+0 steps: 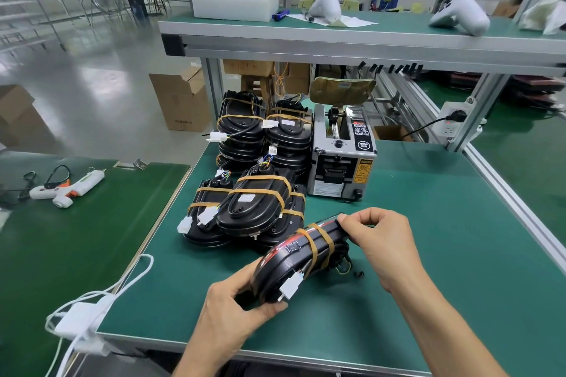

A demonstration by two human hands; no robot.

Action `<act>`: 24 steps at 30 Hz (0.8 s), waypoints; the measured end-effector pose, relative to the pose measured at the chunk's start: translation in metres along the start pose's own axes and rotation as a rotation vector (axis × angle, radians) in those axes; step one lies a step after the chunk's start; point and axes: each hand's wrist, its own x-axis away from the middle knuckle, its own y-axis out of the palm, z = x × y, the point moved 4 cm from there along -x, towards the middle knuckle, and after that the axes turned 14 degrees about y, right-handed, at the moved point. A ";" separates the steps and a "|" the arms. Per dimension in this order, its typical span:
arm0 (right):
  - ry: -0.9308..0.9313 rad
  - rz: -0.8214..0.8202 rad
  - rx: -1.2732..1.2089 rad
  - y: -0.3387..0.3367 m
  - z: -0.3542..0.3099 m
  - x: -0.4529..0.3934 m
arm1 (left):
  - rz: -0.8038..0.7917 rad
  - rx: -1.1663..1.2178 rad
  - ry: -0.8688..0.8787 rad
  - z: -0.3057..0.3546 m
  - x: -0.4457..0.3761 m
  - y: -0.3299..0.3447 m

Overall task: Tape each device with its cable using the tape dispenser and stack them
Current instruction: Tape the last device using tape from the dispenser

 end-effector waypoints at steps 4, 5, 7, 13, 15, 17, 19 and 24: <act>0.064 -0.052 -0.086 0.002 0.007 -0.006 | -0.005 -0.001 0.003 0.000 0.000 0.000; 0.081 -0.061 -0.102 0.002 0.008 -0.007 | -0.007 -0.001 0.005 -0.001 0.000 0.000; 0.078 -0.048 -0.121 0.004 0.010 -0.009 | -0.005 -0.002 0.004 -0.001 0.000 0.000; 0.020 0.009 -0.156 0.006 0.013 -0.001 | 0.006 -0.010 0.007 0.001 0.000 -0.001; -0.016 0.017 -0.120 0.006 0.012 0.002 | 0.002 -0.013 0.011 0.001 0.000 -0.001; -0.028 0.001 -0.103 0.008 0.011 0.004 | 0.001 -0.022 0.012 0.002 0.000 -0.001; -0.020 -0.057 -0.094 0.011 0.011 0.004 | 0.007 -0.021 0.012 0.003 0.000 -0.001; -0.010 -0.202 -0.120 0.009 0.014 -0.005 | -0.001 -0.039 0.009 0.001 0.000 0.000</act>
